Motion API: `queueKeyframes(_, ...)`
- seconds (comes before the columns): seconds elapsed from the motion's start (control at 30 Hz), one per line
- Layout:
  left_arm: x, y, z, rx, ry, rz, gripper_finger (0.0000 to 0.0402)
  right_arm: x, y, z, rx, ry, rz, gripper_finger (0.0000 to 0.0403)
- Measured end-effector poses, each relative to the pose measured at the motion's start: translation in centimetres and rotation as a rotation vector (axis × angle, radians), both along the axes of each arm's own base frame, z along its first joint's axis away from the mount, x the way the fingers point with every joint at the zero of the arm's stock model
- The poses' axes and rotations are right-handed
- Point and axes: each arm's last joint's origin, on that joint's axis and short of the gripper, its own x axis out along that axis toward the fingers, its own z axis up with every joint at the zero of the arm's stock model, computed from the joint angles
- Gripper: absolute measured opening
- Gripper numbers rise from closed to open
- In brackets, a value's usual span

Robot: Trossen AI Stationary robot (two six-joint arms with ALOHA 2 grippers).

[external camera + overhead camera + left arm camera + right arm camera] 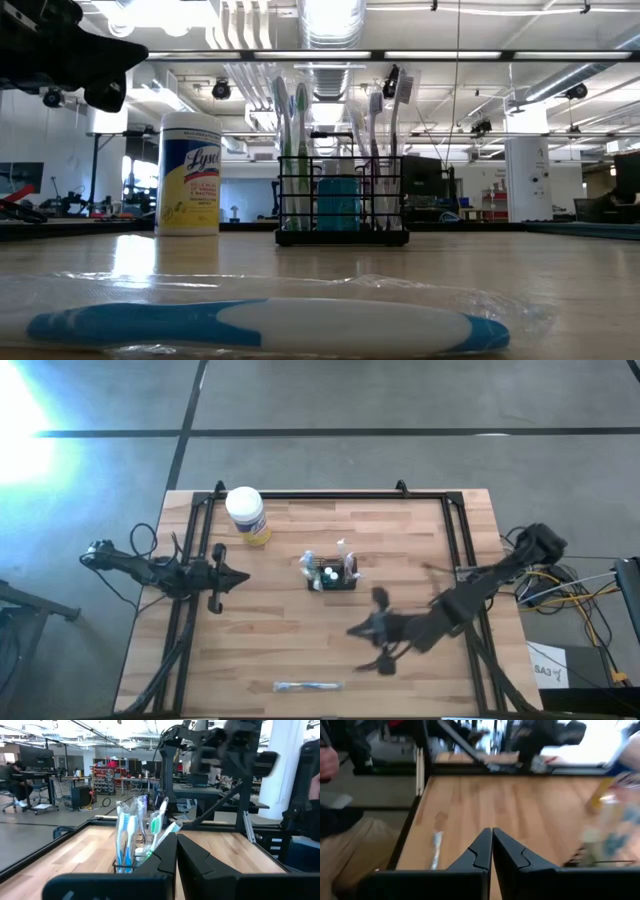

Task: Pick & Place toothbrushing station
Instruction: Put the blue toothbrush into the black wire organizer

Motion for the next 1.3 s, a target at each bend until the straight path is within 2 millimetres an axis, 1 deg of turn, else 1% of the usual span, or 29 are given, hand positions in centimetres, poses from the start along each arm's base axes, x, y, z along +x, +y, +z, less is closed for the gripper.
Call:
queueKeyframes(0.1,0.0,0.0,0.0,0.0,-0.001,0.0,0.0015,2.6,2.2,-0.8,0.016,0.094,0.024,0.0013)
queueKeyframes(0.2,0.0,0.0,0.0,-0.003,-0.001,-0.001,0.0009,5.4,4.1,-1.9,0.032,0.168,0.018,0.0033)
queueKeyframes(0.37,-0.1,0.0,0.1,-0.011,-0.008,-0.002,0.0006,9.7,6.9,-3.0,0.094,0.261,0.077,0.0092)
queueKeyframes(0.5,-0.1,0.0,0.3,-0.025,-0.011,-0.004,0.0015,12.1,8.1,-4.0,0.076,0.377,0.04,0.0141)
queueKeyframes(0.67,-0.1,0.0,0.3,-0.047,-0.013,-0.006,0.0019,14.1,9.0,-6.0,0.012,0.554,-0.01,0.0185)
queueKeyframes(0.77,-0.1,0.0,0.3,-0.056,-0.013,-0.007,0.0016,15.2,9.6,-7.3,0.002,0.604,-0.005,0.0201)
queueKeyframes(0.83,-0.1,0.0,0.3,-0.056,-0.013,-0.007,0.0011,16.0,10.0,-8.0,0.025,0.622,0.025,0.0206)
queueKeyframes(0.93,-0.1,0.0,0.3,-0.055,-0.012,-0.007,0.0006,16.8,10.1,-9.5,0.039,0.667,0.07,0.0207)
queueKeyframes(1.0,-0.1,0.0,0.3,-0.056,-0.013,-0.007,0.0005,17.1,9.8,-10.9,0.027,0.714,0.069,0.0205)
queueKeyframes(1.1,-0.1,0.0,0.4,-0.068,-0.029,-0.008,0.0009,17.6,9.3,-12.5,0.03,0.772,0.069,0.02)
queueKeyframes(1.3,-0.1,0.0,0.5,-0.109,-0.04,-0.014,0.0021,18.2,9.1,-15.0,0.001,0.814,0.096,0.0189)
